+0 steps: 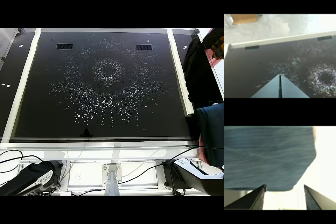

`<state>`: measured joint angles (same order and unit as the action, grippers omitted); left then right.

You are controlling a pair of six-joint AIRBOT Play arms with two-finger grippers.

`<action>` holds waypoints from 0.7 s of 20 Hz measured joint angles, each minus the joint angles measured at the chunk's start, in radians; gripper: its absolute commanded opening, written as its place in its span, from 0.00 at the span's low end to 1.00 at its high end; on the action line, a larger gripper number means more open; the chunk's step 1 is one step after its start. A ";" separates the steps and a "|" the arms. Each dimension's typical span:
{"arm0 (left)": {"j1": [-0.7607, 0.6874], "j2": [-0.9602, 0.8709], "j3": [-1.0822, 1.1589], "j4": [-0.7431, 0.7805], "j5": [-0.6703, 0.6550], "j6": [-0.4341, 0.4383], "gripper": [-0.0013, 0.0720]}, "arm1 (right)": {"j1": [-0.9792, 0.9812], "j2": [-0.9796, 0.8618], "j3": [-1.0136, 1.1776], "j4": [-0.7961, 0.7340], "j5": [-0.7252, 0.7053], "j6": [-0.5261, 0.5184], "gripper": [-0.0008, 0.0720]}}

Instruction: Fold the clothes and pants, and hang the long-sleeved shirts on hangers.

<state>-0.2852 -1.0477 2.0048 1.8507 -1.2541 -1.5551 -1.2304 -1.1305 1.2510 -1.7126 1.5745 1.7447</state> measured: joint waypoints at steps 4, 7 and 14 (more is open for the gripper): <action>0.000 0.000 0.000 0.000 0.000 0.000 0.07 | -0.014 0.002 0.009 0.180 -0.048 -0.048 0.69; 0.000 0.000 0.000 0.000 0.000 0.000 0.07 | 0.021 0.002 0.066 0.366 -0.097 -0.105 0.08; 0.000 0.000 0.000 0.000 0.000 0.000 0.07 | 0.497 0.002 0.285 0.536 -0.197 -0.223 0.08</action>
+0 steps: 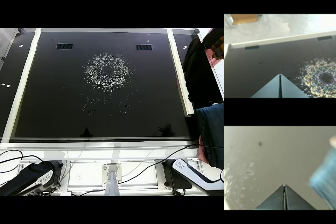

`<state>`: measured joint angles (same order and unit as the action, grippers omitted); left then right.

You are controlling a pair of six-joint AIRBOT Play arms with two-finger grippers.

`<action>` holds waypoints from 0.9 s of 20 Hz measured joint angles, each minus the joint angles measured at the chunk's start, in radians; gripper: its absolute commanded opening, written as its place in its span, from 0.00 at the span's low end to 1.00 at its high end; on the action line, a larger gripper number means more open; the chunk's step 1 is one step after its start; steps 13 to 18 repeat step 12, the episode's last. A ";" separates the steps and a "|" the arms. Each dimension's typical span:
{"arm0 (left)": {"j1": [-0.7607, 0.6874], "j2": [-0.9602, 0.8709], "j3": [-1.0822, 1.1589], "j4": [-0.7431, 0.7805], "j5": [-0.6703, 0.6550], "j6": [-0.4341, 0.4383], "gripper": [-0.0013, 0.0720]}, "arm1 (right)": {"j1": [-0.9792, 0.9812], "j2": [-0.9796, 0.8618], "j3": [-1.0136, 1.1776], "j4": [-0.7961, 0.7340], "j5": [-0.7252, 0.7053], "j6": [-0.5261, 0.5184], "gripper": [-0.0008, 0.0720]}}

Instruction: Fold the clothes and pants, and hang the long-sleeved shirts on hangers.

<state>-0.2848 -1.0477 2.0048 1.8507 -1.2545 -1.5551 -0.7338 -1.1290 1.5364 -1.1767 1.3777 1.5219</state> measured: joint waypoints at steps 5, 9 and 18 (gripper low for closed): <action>0.000 0.000 0.000 0.000 0.000 0.000 0.07 | 0.421 -0.004 0.070 -0.287 -0.018 -0.018 0.08; 0.000 0.000 0.000 0.000 0.000 0.000 0.07 | 0.574 -0.014 0.081 -0.500 -0.009 -0.018 0.08; 0.000 0.000 0.000 0.000 0.000 0.000 0.07 | 0.611 -0.019 0.075 -0.556 -0.003 -0.015 0.08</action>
